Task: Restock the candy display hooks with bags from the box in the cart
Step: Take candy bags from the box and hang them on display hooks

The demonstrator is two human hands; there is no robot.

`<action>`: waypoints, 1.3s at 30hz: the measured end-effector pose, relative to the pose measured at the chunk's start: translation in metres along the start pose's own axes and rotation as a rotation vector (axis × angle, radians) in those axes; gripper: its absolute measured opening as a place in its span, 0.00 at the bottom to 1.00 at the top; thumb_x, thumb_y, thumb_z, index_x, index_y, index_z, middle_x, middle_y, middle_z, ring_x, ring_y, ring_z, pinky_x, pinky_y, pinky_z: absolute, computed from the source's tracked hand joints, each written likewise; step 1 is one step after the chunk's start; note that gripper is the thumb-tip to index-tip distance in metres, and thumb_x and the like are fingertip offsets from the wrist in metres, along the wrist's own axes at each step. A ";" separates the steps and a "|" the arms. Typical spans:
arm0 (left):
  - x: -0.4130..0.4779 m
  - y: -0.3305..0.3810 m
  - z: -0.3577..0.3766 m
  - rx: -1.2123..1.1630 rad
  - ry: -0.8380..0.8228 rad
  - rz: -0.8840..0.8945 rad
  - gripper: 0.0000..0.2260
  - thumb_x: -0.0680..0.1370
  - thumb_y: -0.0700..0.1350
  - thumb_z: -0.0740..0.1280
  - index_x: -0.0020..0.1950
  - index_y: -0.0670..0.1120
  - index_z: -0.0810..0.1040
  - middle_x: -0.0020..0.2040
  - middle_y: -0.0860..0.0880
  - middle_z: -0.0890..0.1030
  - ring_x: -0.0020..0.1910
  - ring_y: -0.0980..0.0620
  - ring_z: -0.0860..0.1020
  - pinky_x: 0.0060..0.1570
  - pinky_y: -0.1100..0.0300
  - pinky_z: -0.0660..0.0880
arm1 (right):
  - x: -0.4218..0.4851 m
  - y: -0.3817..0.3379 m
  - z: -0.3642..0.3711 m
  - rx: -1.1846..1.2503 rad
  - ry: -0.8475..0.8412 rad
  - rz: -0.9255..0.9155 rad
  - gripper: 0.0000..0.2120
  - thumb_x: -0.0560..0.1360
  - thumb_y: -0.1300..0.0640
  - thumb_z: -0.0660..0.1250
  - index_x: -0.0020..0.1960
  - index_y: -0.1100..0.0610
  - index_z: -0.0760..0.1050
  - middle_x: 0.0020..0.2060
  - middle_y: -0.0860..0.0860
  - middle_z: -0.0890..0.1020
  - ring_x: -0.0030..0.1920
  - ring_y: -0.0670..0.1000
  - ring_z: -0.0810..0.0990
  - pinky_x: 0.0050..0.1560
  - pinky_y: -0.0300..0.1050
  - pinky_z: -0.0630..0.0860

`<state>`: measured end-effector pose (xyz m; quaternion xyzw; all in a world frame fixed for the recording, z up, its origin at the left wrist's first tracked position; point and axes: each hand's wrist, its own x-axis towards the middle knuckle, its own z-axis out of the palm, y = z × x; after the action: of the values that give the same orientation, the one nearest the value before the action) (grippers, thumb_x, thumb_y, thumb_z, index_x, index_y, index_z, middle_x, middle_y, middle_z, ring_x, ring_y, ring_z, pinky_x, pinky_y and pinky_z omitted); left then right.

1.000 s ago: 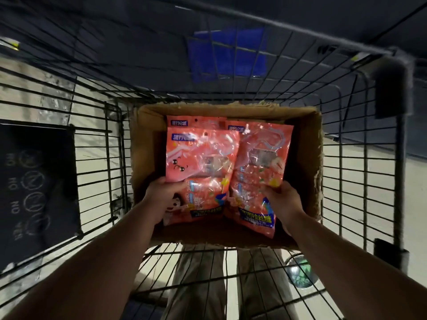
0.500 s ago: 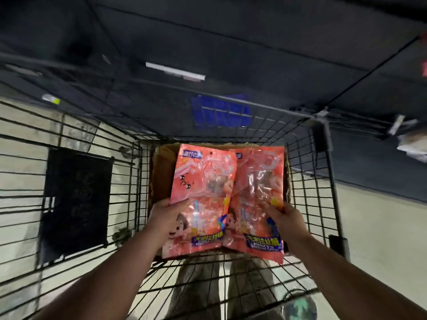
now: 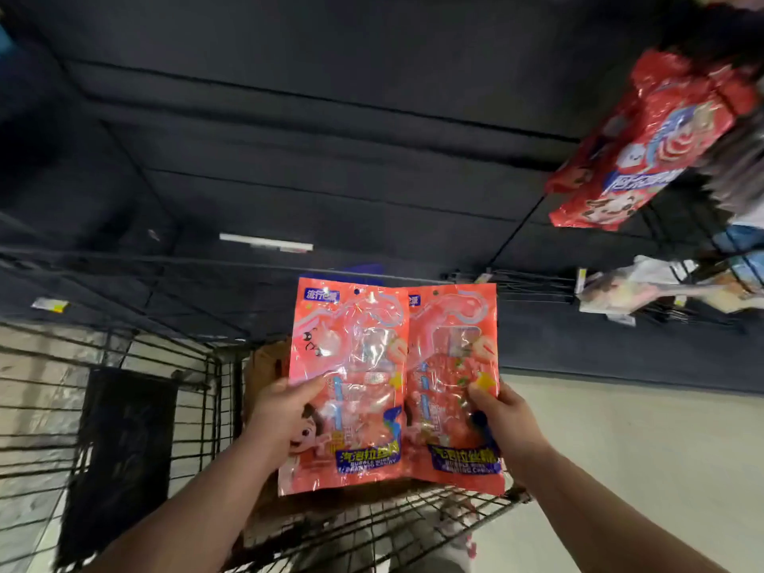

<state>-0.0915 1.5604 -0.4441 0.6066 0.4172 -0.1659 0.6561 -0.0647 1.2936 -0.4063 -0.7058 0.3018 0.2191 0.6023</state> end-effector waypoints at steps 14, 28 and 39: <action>-0.087 0.042 0.104 0.093 -0.215 0.181 0.08 0.75 0.45 0.71 0.51 0.43 0.81 0.45 0.40 0.85 0.43 0.39 0.84 0.50 0.43 0.79 | -0.072 -0.007 -0.130 0.285 0.128 -0.102 0.08 0.78 0.55 0.64 0.52 0.60 0.76 0.45 0.60 0.85 0.44 0.62 0.84 0.44 0.55 0.81; -0.236 -0.030 0.322 0.194 -0.395 0.272 0.01 0.76 0.39 0.70 0.45 0.41 0.80 0.39 0.41 0.85 0.42 0.40 0.82 0.50 0.42 0.78 | -0.166 0.085 -0.372 0.557 0.368 -0.202 0.09 0.78 0.59 0.63 0.51 0.66 0.76 0.39 0.61 0.85 0.34 0.58 0.85 0.31 0.46 0.81; -0.296 -0.055 0.401 0.241 -0.447 0.324 0.03 0.76 0.40 0.70 0.45 0.40 0.78 0.44 0.38 0.84 0.44 0.39 0.83 0.53 0.41 0.78 | -0.190 0.115 -0.465 0.606 0.453 -0.302 0.05 0.78 0.61 0.64 0.47 0.62 0.77 0.35 0.58 0.85 0.34 0.56 0.84 0.36 0.49 0.82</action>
<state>-0.1694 1.0891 -0.2925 0.6872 0.1375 -0.2369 0.6729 -0.3065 0.8568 -0.2775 -0.5633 0.3708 -0.1316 0.7266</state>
